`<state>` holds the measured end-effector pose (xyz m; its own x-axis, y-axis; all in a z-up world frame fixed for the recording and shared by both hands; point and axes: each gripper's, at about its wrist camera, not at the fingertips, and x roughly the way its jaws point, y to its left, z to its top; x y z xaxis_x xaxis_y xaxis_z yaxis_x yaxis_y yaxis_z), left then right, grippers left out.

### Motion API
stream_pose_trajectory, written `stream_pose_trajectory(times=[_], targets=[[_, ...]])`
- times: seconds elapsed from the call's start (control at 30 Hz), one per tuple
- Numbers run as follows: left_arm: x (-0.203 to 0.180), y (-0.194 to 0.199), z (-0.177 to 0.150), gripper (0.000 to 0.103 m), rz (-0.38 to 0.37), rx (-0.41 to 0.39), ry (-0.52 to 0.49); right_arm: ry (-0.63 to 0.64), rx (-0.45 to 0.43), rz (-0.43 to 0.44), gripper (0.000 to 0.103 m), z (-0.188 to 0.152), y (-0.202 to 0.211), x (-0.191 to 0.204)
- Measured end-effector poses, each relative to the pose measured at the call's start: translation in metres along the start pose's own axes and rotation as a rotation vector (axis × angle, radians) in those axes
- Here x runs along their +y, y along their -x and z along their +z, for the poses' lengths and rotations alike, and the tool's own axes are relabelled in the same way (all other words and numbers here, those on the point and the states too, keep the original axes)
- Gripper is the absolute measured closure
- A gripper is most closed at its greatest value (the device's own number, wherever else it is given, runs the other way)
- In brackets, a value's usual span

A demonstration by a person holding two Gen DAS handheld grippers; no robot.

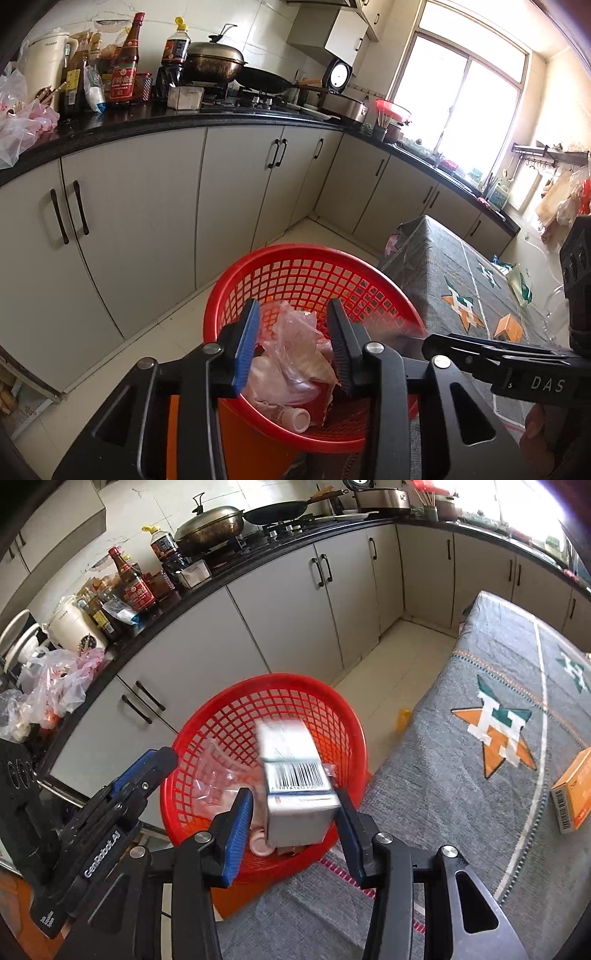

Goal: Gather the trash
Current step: 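Open both grippers to drop the cup and medicine box into the basket, then move both grippers back over the table toward the yellow container and orange box, then grasp the yellow square container with the right gripper while the left gripper grasps the orange box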

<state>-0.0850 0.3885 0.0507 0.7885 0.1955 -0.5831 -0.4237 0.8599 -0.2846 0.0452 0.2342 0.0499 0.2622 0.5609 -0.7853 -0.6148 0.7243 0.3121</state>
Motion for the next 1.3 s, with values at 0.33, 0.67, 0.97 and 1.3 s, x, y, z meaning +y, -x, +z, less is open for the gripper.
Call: stream_pose_trajectory(times=[0.33,0.67,0.97,1.3], targets=[[-0.032,0.018,0.0,0.064,-0.062,-0.004,-0.065,-0.064,-0.085,-0.008,0.054,-0.021,0.054,-0.048],[-0.127,0.035,-0.015,0.053,-0.147,0.008,-0.235,-0.273,-0.211,-0.197,0.054,-0.059,0.151,-0.173],[-0.222,0.024,-0.034,0.032,-0.218,0.079,-0.396,-0.549,-0.174,-0.417,0.054,-0.095,0.194,-0.304],[-0.313,-0.027,-0.049,0.018,-0.188,0.168,-0.586,-0.524,-0.121,-0.342,0.092,-0.103,0.156,-0.321]])
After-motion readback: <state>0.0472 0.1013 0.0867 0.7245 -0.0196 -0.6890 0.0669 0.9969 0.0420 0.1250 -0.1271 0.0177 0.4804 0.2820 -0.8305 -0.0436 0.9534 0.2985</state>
